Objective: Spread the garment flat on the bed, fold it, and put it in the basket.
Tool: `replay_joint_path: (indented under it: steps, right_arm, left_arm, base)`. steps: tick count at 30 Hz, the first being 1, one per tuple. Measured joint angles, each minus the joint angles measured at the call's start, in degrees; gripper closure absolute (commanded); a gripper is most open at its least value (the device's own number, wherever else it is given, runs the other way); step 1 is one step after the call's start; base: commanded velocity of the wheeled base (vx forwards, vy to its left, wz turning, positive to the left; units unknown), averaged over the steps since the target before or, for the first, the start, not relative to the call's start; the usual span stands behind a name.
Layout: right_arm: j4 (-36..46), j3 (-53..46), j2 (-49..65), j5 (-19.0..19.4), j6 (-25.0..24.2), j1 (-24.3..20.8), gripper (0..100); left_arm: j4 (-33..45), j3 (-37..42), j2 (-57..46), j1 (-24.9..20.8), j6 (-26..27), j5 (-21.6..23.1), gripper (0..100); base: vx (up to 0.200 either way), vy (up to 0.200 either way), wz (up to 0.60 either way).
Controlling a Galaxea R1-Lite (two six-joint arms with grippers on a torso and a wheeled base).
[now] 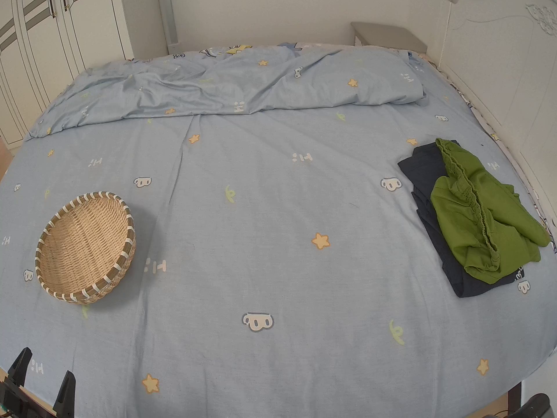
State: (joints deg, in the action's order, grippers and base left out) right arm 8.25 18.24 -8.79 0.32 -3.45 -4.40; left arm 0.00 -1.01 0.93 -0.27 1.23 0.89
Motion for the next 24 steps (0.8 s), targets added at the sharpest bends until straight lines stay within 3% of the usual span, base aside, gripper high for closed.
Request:
replay_joint_path:
  steps: [10, 24]
  right_arm:
    - [0.01, 10.2, -24.34, -0.02, 1.65, -2.01, 0]
    - [-0.56, 35.15, -63.5, -2.61, 3.91, 1.24, 0]
  left_arm:
    - [0.0, 0.0, 0.0, 0.0, -0.01, 0.0, 0]
    - [0.0, 0.0, 0.0, 0.0, -0.01, 0.0, 0]
  base:
    - [0.0, 0.0, 0.0]
    - [0.0, 0.0, 0.0]
